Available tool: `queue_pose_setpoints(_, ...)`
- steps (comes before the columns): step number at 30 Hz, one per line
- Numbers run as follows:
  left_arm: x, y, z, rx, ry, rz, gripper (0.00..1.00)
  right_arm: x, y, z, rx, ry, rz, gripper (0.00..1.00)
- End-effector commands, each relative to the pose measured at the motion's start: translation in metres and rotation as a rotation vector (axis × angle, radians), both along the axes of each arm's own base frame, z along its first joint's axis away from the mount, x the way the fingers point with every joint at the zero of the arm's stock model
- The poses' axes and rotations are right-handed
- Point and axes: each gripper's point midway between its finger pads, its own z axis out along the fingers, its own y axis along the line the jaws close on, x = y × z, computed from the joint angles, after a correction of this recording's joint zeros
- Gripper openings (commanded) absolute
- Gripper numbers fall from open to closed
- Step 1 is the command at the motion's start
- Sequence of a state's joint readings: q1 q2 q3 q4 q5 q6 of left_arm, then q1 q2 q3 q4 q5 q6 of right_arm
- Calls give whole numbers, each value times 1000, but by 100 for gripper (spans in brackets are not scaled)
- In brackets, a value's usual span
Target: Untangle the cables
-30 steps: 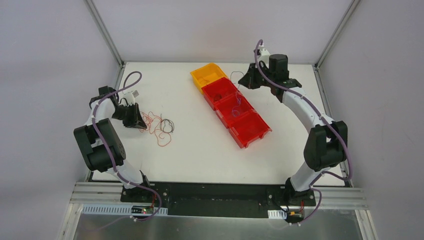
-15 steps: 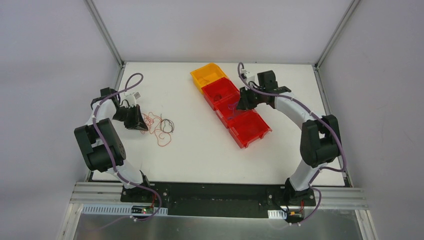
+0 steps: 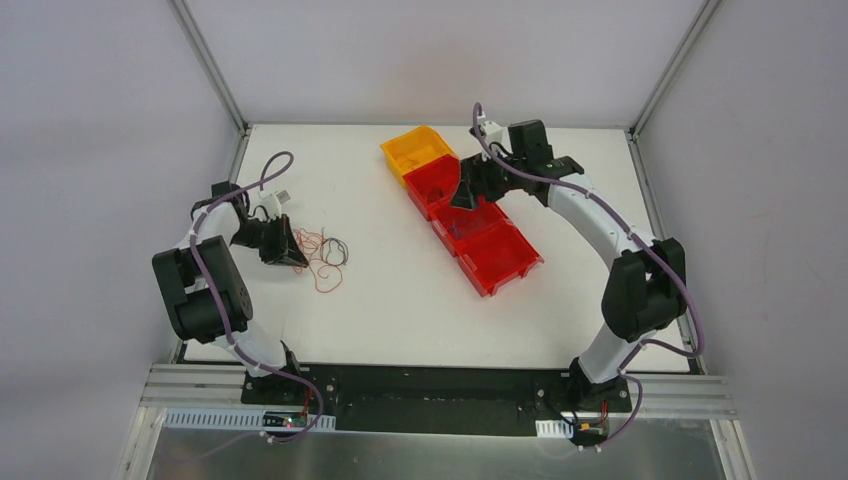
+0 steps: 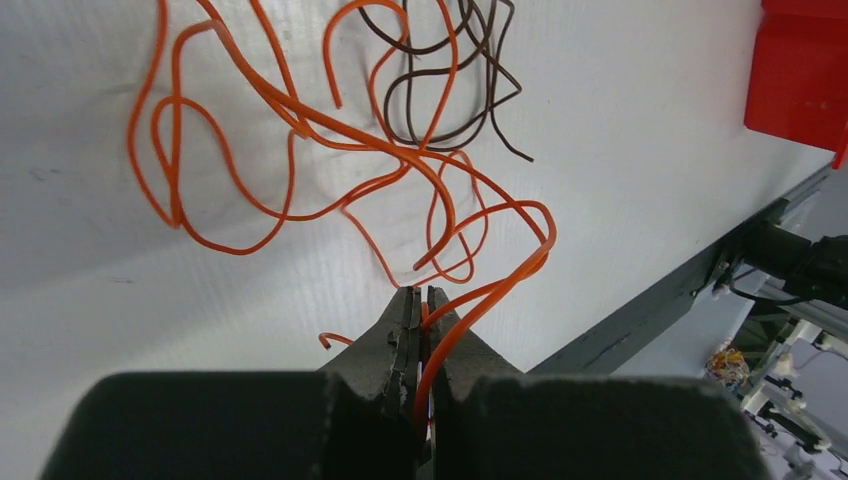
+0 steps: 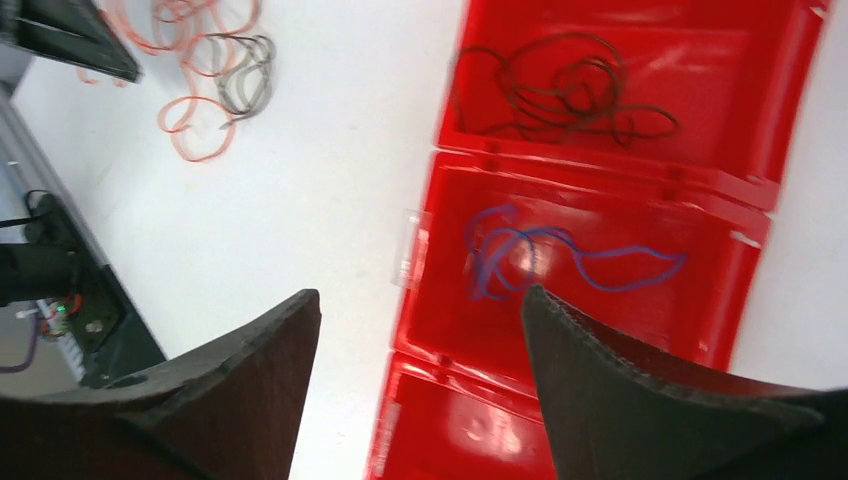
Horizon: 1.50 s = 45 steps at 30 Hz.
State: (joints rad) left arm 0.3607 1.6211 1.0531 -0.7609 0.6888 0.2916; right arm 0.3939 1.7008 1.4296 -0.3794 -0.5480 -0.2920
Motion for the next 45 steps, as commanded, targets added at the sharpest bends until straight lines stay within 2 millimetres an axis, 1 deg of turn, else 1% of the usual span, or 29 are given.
queue_pose_setpoints(1, -6, -29, 9, -151, 34, 16, 0, -27, 44, 47, 102, -45, 105, 77)
queue_pose_setpoints(3, -4, -40, 16, -200, 42, 24, 0, -44, 66, 39, 99, -24, 168, 77)
queue_pose_setpoints(5, -1, -49, 24, -254, 46, 31, 0, -56, 86, 31, 107, -4, 211, 75)
queue_pose_setpoints(8, 2, -54, 41, -300, 31, 41, 0, -72, 122, 27, 139, 14, 275, 75)
queue_pose_setpoints(11, 5, -53, 60, -313, -8, 45, 0, -81, 157, 18, 168, 3, 310, 76)
queue_pose_setpoints(12, 5, -52, 66, -317, -17, 47, 0, -82, 168, 11, 173, -4, 313, 78)
queue_pose_setpoints(13, 6, -51, 73, -320, -29, 48, 0, -81, 181, -1, 175, 0, 307, 80)
queue_pose_setpoints(14, 6, -51, 81, -325, -39, 45, 0, -80, 193, -6, 187, -9, 306, 81)
queue_pose_setpoints(16, 4, -51, 98, -314, -70, 20, 0, -79, 214, -2, 252, -16, 301, 82)
queue_pose_setpoints(18, 2, -51, 116, -290, -115, -5, 0, -81, 231, 15, 330, -38, 308, 84)
queue_pose_setpoints(20, 1, -53, 135, -297, -143, -9, 0, -84, 242, 31, 384, -99, 325, 86)
queue_pose_setpoints(22, 0, -61, 159, -352, -180, -22, 0, -86, 250, 44, 430, -172, 341, 86)
queue_pose_setpoints(23, 1, -64, 170, -377, -201, -27, 0, -87, 254, 45, 433, -195, 348, 86)
queue_pose_setpoints(25, 2, -67, 188, -390, -247, -38, 0, -86, 263, 40, 415, -231, 360, 87)
queue_pose_setpoints(26, 3, -66, 191, -376, -260, -38, 0, -85, 267, 34, 399, -242, 358, 86)
queue_pose_setpoints(28, 3, -62, 193, -336, -276, -36, 0, -78, 273, 20, 373, -244, 341, 83)
queue_pose_setpoints(30, 2, -60, 192, -310, -281, -38, 0, -63, 277, -1, 329, -252, 291, 77)
queue_pose_setpoints(32, 4, -59, 190, -306, -274, -35, 0, -52, 275, -25, 283, -272, 260, 75)
queue_pose_setpoints(33, 4, -59, 189, -306, -269, -34, 0, -49, 275, -37, 267, -280, 259, 74)
queue_pose_setpoints(35, 5, -57, 184, -291, -256, -25, 0, -50, 274, -52, 249, -277, 271, 73)
queue_pose_setpoints(36, 7, -53, 179, -266, -243, -15, 0, -52, 273, -58, 247, -274, 278, 72)
queue_pose_setpoints(38, 8, -37, 162, -150, -209, 19, 0, -55, 272, -63, 249, -267, 284, 73)
queue_pose_setpoints(40, 7, -15, 142, -17, -167, 63, 0, -60, 271, -69, 241, -241, 300, 73)
queue_pose_setpoints(43, 5, 5, 124, 73, -135, 115, 0, -57, 275, -77, 219, -218, 289, 73)
queue_pose_setpoints(45, 5, 10, 115, 103, -117, 133, 0, -51, 279, -83, 203, -214, 259, 73)
